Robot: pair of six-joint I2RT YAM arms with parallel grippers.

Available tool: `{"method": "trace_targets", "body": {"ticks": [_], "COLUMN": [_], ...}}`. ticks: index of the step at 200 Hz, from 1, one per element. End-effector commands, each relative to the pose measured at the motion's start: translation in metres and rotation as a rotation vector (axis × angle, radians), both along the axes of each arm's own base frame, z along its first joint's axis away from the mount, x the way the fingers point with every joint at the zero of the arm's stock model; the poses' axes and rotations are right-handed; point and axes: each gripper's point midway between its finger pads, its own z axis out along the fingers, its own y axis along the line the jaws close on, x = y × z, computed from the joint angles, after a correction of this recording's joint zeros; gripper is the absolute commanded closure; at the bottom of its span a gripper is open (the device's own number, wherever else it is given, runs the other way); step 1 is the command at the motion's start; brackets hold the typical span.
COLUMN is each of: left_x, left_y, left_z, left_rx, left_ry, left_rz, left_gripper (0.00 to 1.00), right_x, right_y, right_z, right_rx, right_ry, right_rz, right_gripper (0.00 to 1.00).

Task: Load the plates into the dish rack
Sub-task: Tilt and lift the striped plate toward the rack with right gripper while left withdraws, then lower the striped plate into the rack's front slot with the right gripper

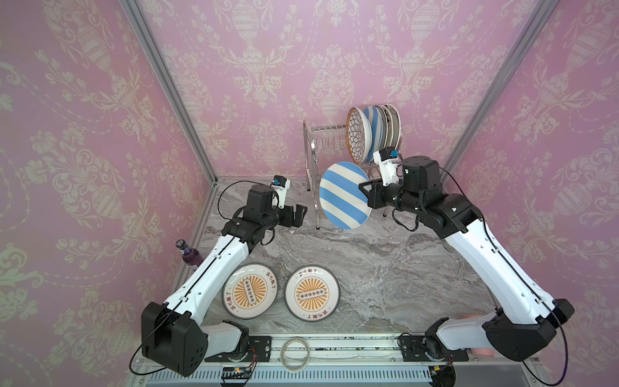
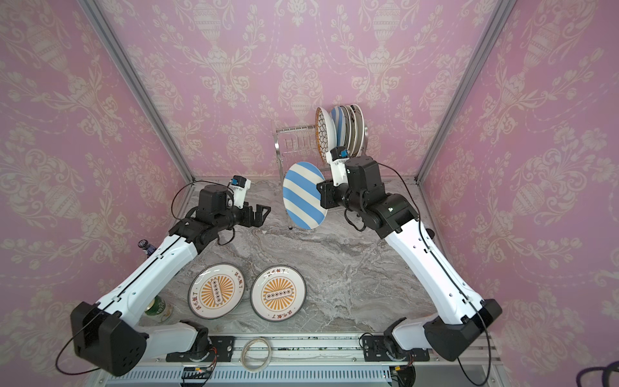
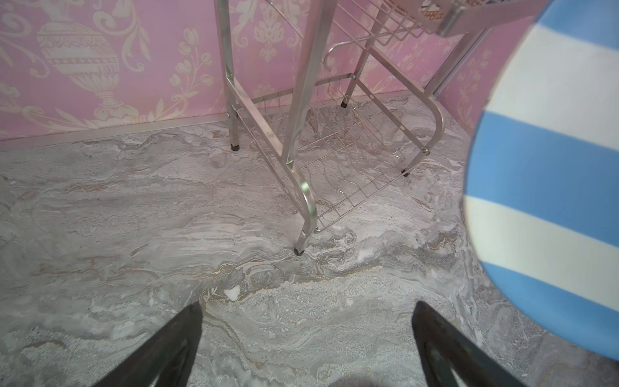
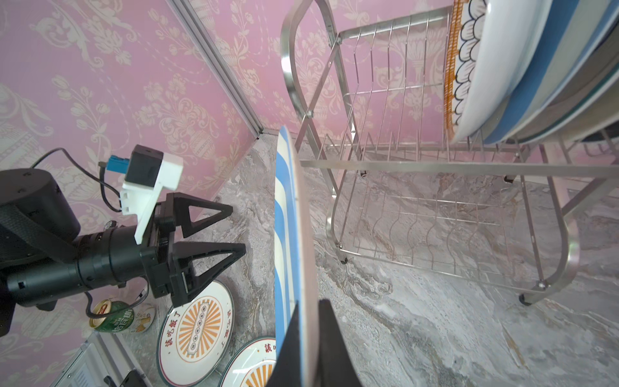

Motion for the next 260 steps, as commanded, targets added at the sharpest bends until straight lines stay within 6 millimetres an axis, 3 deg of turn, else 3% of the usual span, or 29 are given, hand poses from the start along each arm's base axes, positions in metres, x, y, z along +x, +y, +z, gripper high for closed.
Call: {"method": "trace_targets", "body": {"ticks": [1, 57, 93, 117, 160, 206, 260], "left_x": [-0.009, -0.009, -0.008, -0.007, -0.006, -0.002, 0.002], "left_y": [0.005, 0.013, 0.015, 0.018, 0.021, 0.018, 0.018], "left_z": [-0.005, -0.024, -0.03, -0.036, -0.054, -0.052, -0.063], "left_rx": [-0.001, 0.019, 0.023, 0.029, 0.064, 0.012, 0.002], "left_ry": [0.024, 0.07, 0.082, 0.085, 0.125, 0.111, 0.151], "left_rz": [-0.024, -0.021, -0.025, -0.023, -0.025, -0.043, -0.045], "left_gripper": [0.01, 0.01, 0.01, 0.01, 0.01, 0.01, 0.01], "right_x": [0.009, 0.041, 0.077, 0.106, 0.138, 0.153, 0.169], "right_y": [-0.001, -0.01, -0.012, -0.01, -0.006, -0.011, -0.011], "right_z": [0.061, 0.128, 0.144, 0.142, 0.134, 0.125, 0.108], "right_rx": [0.058, 0.082, 0.011, -0.044, -0.115, -0.267, -0.37], "right_ry": [-0.164, -0.374, -0.433, -0.456, -0.499, -0.548, -0.55], "right_rz": [-0.028, -0.162, -0.259, -0.326, -0.411, -0.518, -0.564], "right_gripper": [1.0, 1.0, 1.0, 1.0, 1.0, 1.0, 1.0]}}
